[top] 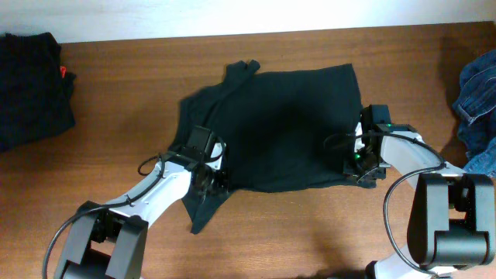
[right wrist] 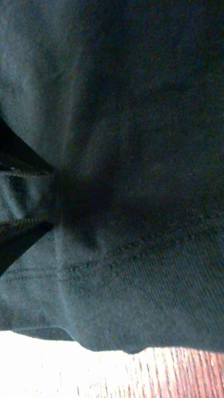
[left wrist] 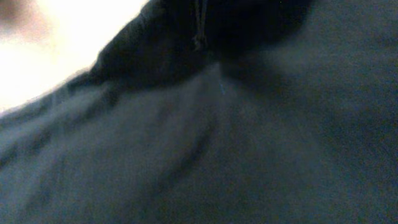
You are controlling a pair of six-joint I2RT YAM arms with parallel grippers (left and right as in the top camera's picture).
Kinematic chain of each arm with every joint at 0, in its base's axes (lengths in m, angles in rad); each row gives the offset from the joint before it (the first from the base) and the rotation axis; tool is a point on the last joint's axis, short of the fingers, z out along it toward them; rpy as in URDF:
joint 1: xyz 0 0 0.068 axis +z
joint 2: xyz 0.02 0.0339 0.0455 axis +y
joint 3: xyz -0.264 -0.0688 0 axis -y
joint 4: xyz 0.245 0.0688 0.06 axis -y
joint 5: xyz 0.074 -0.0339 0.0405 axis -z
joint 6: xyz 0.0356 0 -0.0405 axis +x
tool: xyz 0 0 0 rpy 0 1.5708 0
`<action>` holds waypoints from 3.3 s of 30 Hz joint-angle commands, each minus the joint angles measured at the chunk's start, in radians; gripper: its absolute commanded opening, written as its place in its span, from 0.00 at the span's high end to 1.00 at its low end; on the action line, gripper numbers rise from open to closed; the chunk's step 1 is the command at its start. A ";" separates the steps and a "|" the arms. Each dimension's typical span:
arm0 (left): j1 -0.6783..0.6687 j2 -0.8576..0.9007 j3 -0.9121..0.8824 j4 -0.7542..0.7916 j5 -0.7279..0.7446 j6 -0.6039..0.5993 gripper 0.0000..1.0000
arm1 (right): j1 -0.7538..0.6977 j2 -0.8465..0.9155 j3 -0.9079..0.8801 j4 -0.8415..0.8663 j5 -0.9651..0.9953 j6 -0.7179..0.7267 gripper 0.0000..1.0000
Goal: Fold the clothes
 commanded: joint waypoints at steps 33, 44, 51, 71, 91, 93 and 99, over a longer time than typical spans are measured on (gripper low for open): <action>-0.163 -0.072 0.056 -0.169 -0.534 -0.130 0.99 | 0.001 0.013 -0.025 0.008 -0.041 0.007 0.72; -0.163 -0.047 0.055 -0.131 -0.548 -0.130 0.99 | 0.001 0.013 -0.025 0.008 -0.044 0.007 0.72; -0.168 0.012 0.055 -0.143 -0.513 -0.129 0.99 | 0.001 0.013 -0.025 0.008 -0.043 0.007 0.72; -0.168 0.013 0.055 -0.224 0.027 -0.035 1.00 | 0.001 0.013 -0.025 0.008 -0.043 0.007 0.72; -0.234 -0.068 0.102 -0.225 -0.294 -0.052 0.99 | 0.001 0.013 -0.025 0.007 -0.043 0.007 0.72; -0.247 -0.068 0.101 -0.225 -0.341 -0.083 1.00 | 0.001 0.013 -0.025 0.007 -0.043 0.007 0.72; -0.274 -0.065 0.101 -0.225 -0.475 -0.130 1.00 | 0.001 0.013 -0.025 0.007 -0.043 0.007 0.72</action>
